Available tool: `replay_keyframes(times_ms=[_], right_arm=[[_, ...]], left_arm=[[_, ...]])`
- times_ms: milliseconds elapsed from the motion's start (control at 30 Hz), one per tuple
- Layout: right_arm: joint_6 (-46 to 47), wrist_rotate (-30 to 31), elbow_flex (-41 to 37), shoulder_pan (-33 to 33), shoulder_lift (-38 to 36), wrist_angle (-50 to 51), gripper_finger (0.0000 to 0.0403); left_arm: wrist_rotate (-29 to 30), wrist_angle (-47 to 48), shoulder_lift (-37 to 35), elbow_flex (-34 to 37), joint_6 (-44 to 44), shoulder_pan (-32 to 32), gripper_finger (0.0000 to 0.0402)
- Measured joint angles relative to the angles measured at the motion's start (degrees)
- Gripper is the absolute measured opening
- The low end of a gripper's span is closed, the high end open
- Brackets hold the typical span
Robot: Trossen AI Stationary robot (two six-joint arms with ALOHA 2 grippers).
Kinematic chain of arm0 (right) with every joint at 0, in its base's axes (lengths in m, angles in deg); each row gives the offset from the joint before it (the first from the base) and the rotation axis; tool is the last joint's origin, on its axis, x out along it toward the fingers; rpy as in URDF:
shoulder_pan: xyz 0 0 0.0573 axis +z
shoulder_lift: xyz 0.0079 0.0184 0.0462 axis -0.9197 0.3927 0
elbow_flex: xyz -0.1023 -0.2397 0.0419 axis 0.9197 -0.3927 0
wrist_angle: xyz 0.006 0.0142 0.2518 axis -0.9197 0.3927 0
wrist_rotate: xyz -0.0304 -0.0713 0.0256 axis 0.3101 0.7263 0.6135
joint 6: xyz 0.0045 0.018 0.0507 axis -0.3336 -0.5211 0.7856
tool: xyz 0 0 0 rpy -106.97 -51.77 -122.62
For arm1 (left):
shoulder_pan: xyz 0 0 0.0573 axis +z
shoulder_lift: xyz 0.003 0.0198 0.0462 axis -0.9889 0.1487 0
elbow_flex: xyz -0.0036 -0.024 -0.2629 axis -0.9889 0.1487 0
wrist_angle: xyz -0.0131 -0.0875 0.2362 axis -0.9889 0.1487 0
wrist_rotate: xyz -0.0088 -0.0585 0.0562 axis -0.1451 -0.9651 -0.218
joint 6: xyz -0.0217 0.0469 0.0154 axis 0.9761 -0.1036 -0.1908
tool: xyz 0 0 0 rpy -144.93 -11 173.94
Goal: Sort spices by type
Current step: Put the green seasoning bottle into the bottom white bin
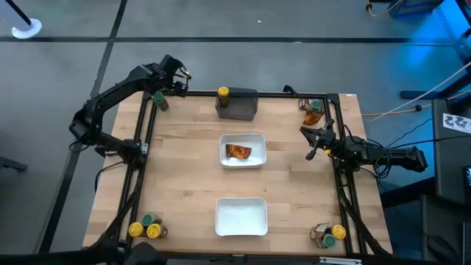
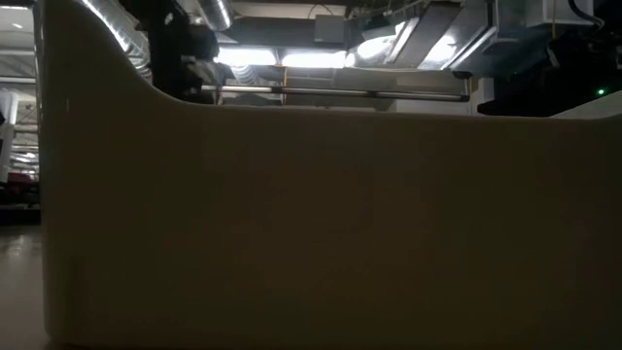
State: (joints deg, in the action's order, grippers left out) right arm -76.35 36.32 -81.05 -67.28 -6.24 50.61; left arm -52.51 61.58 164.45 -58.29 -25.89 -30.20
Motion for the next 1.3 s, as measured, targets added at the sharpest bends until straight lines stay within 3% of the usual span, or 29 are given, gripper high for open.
replay_keyframes(times_ms=[167, 333, 867, 1300], right_arm=[[0.0, 0.0, 0.0, 0.0, 0.0, 0.0, 0.0037], [0.6, 0.0, 0.0, 0.0, 0.0, 0.0, 0.0037], [1.9, -0.6, 0.0, 0.0, 0.0, 0.0, 0.0037], [2.0, -0.7, 0.0, 0.0, 0.0, 0.0, 0.0037]], left_arm=[[0.9, 8.8, 6.9, -2.6, 1.8, 1.0, 0.0276], [6.1, 16.4, 11.8, -6.8, 3.3, 1.5, 0.0276], [3.2, 17.0, 19.5, -7.0, 2.4, 5.8, 0.0276], [3.3, 17.1, 23.0, -7.0, 0.2, 5.9, 0.0276]])
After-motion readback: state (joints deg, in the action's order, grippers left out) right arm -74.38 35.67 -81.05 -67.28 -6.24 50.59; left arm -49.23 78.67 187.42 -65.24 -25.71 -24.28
